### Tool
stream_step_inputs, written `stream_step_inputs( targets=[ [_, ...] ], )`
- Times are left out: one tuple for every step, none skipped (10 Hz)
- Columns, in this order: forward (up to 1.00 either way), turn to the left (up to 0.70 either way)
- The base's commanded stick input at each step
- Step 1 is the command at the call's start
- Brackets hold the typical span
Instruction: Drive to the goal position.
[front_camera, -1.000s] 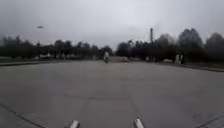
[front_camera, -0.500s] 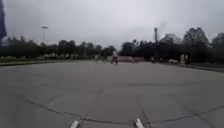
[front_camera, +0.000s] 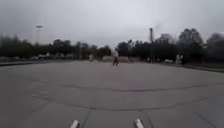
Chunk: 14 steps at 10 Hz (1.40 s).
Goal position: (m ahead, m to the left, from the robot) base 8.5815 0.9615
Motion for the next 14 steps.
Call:
stream_step_inputs(
  targets=[
    [1.00,0.00],
    [1.00,0.00],
    [1.00,0.00],
    [1.00,0.00],
    [1.00,0.00],
    [1.00,-0.13],
    [1.00,-0.39],
    [1.00,-0.40],
    [1.00,-0.40],
    [1.00,-0.40],
    [1.00,-0.05],
    [1.00,0.00],
    [1.00,0.00],
    [1.00,0.00]
  ],
)
